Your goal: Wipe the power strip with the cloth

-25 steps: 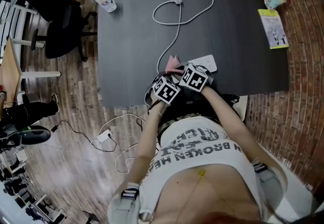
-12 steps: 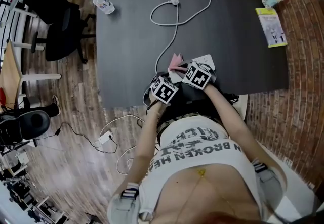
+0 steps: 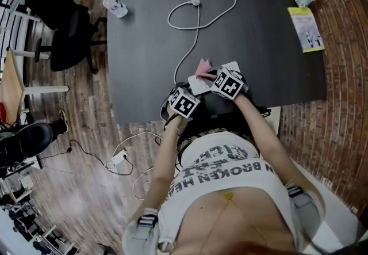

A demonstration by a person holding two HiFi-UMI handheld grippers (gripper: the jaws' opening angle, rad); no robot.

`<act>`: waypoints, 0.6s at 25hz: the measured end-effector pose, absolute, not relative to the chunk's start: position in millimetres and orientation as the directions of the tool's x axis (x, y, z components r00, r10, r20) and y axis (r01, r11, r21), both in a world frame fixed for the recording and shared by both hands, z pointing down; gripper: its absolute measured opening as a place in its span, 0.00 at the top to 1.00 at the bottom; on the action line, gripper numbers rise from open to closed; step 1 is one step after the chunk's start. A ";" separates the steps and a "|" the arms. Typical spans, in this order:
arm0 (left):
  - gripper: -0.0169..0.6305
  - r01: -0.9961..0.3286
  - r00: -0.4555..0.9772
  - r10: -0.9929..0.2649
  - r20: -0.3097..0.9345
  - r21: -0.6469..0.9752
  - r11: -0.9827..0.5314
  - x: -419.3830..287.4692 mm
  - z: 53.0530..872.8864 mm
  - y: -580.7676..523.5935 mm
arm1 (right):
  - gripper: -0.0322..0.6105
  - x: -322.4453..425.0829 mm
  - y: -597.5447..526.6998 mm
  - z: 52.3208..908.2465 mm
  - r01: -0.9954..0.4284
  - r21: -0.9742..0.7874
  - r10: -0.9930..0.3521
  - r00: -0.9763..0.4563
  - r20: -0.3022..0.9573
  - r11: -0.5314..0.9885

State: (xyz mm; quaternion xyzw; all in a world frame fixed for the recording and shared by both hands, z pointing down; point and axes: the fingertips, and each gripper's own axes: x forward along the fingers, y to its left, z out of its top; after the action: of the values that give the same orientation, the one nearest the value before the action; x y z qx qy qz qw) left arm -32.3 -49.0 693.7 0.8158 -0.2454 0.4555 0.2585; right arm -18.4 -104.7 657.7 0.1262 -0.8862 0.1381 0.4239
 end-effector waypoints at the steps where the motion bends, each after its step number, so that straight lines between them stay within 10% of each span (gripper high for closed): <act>1: 0.55 -0.636 0.463 -0.165 0.871 0.197 -0.746 -32.4 693.9 -48.8 | 0.92 -16.8 -105.1 657.7 -0.343 -0.137 -0.109 -0.609 0.786 0.929; 15: 0.55 -0.634 0.470 -0.163 0.868 0.203 -0.746 -33.7 694.3 -48.4 | 0.92 13.1 -115.5 657.8 -0.400 -0.125 -0.151 -0.591 0.792 0.908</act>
State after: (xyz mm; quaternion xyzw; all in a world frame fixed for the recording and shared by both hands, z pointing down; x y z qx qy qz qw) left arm -33.7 -48.4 694.3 0.8169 -0.2439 0.4535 0.2599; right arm 13.1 -115.5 657.8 0.1566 -0.8798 0.1465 0.4242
